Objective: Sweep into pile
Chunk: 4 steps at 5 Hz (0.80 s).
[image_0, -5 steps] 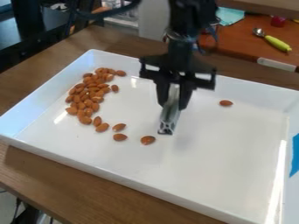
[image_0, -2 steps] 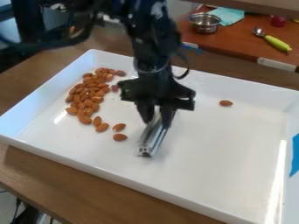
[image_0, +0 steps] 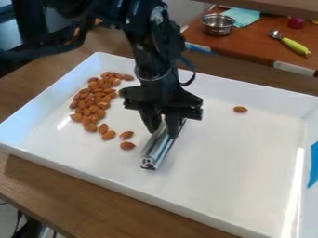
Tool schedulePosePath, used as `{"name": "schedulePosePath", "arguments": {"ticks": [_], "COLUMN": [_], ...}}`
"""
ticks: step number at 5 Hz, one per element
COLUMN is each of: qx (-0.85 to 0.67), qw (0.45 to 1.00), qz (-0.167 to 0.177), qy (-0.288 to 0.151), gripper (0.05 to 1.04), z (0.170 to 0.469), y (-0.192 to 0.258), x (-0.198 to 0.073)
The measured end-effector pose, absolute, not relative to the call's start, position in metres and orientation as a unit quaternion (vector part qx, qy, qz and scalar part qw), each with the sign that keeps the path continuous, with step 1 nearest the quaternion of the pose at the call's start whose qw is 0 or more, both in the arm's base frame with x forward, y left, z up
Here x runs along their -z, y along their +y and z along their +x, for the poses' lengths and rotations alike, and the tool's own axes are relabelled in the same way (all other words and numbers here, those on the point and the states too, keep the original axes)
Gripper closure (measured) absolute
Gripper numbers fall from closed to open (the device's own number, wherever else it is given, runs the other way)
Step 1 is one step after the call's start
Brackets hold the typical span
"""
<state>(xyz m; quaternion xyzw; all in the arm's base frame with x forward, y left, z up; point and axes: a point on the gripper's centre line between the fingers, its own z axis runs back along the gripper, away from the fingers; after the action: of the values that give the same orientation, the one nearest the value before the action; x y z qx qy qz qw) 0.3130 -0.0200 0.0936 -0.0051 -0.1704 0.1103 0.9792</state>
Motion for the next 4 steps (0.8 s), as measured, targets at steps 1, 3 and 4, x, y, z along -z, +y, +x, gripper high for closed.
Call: {"name": "schedulePosePath", "arguments": {"ticks": [1, 3, 4], "qx": [-0.126, -0.124, -0.108], "qw": [0.977, 0.966, 0.958], "qz": [0.024, 0.118, 0.180], "qy": [-0.173, -0.193, -0.195], "gripper": [0.746, 0.746, 0.746], "z": [0.329, 0.337, 0.331], "y": [0.003, 0.045, 0.064], "x": [-0.093, -0.091, -0.090]}}
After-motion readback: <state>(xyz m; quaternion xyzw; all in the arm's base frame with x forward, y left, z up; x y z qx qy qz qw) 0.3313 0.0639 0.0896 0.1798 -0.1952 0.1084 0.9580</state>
